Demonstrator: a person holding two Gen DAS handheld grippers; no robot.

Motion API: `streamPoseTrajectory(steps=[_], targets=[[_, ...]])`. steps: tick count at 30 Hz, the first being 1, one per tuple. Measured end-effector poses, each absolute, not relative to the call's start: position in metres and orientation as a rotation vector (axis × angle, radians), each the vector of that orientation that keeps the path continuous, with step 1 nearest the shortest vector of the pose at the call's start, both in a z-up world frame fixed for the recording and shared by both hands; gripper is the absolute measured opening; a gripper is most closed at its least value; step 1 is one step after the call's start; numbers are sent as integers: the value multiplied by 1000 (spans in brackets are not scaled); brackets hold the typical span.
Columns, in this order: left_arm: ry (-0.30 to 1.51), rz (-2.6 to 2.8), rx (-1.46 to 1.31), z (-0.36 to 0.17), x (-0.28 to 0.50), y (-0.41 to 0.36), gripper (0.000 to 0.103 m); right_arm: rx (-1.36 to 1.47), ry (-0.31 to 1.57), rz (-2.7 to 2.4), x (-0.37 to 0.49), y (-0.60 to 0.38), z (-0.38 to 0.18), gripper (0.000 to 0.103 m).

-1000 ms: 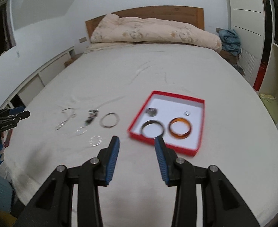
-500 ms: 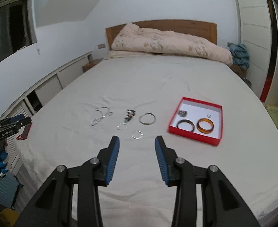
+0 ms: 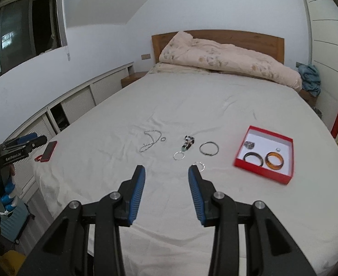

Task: Organize jewelry
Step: 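Move both tools back toward the necklace and twisted hoop earring, then grasp the silver chain necklace with the left tool while the right tool grasps the twisted hoop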

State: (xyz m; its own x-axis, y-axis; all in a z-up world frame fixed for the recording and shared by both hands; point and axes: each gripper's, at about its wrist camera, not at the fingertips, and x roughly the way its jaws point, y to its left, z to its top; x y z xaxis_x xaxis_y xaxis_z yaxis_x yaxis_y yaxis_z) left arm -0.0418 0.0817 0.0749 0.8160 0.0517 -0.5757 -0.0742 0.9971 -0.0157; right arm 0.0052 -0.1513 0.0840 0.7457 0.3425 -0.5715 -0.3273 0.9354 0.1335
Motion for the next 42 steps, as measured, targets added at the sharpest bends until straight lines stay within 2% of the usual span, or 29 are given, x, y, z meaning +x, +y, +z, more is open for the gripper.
streamPoseTrajectory(steps=[23,42], targets=[[850,32,-24,-44,115,67,70,66,843,375,147,-117,-31,37],[920,-43,75,-120,249,33,70,45,923,383,262,-76,-117,37]])
